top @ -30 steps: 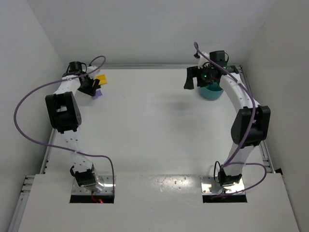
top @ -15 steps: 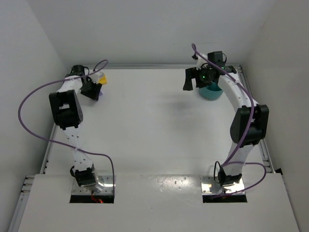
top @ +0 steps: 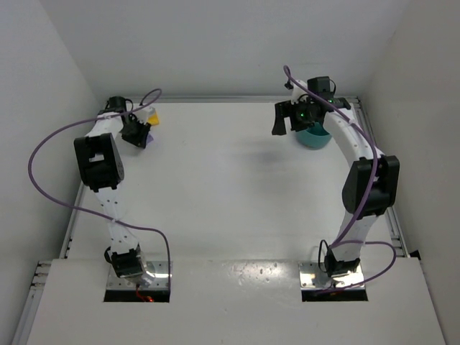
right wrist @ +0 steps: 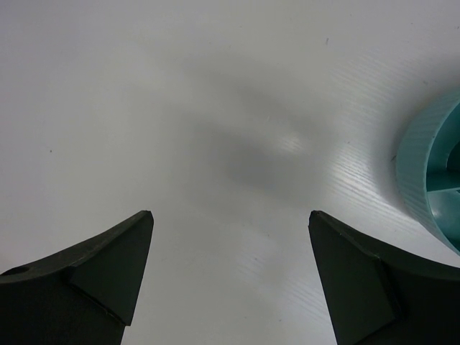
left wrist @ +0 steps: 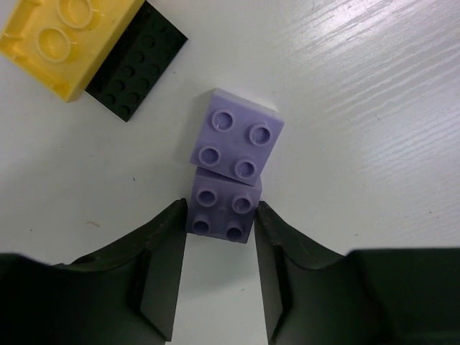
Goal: Sort the legos into containers by color
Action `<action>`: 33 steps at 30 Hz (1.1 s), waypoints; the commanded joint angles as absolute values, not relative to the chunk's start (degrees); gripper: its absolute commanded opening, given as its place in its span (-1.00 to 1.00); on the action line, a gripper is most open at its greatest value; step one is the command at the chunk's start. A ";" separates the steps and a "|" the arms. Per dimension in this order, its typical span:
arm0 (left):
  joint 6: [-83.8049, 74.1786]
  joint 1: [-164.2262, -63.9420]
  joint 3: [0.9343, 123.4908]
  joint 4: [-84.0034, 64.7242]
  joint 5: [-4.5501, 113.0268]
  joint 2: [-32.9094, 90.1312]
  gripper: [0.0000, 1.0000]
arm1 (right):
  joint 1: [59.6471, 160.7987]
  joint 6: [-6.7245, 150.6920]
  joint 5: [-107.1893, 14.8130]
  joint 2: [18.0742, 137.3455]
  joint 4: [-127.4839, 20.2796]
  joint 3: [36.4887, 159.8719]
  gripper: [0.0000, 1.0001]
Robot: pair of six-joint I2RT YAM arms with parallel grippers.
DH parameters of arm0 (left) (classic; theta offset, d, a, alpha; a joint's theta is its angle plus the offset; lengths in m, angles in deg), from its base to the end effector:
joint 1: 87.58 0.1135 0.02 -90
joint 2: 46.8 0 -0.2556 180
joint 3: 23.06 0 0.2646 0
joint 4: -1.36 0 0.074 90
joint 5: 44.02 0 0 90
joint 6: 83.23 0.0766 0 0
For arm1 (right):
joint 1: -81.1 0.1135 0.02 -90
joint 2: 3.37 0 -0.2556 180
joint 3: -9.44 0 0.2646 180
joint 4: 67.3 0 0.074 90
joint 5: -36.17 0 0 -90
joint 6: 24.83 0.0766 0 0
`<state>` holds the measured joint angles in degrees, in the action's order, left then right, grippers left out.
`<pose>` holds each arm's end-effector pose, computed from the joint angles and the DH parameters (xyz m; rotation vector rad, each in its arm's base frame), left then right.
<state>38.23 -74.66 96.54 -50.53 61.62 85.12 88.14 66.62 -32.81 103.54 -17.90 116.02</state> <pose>0.5052 0.0947 0.1142 0.5039 2.5753 -0.1068 0.4462 0.0828 0.2455 -0.2825 2.4096 0.5135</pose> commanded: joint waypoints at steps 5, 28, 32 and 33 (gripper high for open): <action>40.78 -74.49 95.95 -49.80 64.87 85.39 -0.36 | 89.01 65.78 -31.95 103.59 -18.51 117.03 0.80; 13.37 -94.08 54.73 -31.88 90.80 25.98 -0.52 | 98.93 100.85 -6.10 97.62 -38.82 110.96 0.71; 9.23 -98.82 55.96 -30.46 89.66 25.98 -0.52 | 101.83 100.85 -6.98 98.66 -39.34 112.01 0.69; 8.71 -99.62 55.96 -30.46 88.88 25.98 -0.52 | 102.53 100.24 -6.98 98.67 -39.34 113.15 0.69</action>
<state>14.06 -97.08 55.67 -33.39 89.16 25.98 101.43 99.06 -7.87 98.45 -36.20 109.55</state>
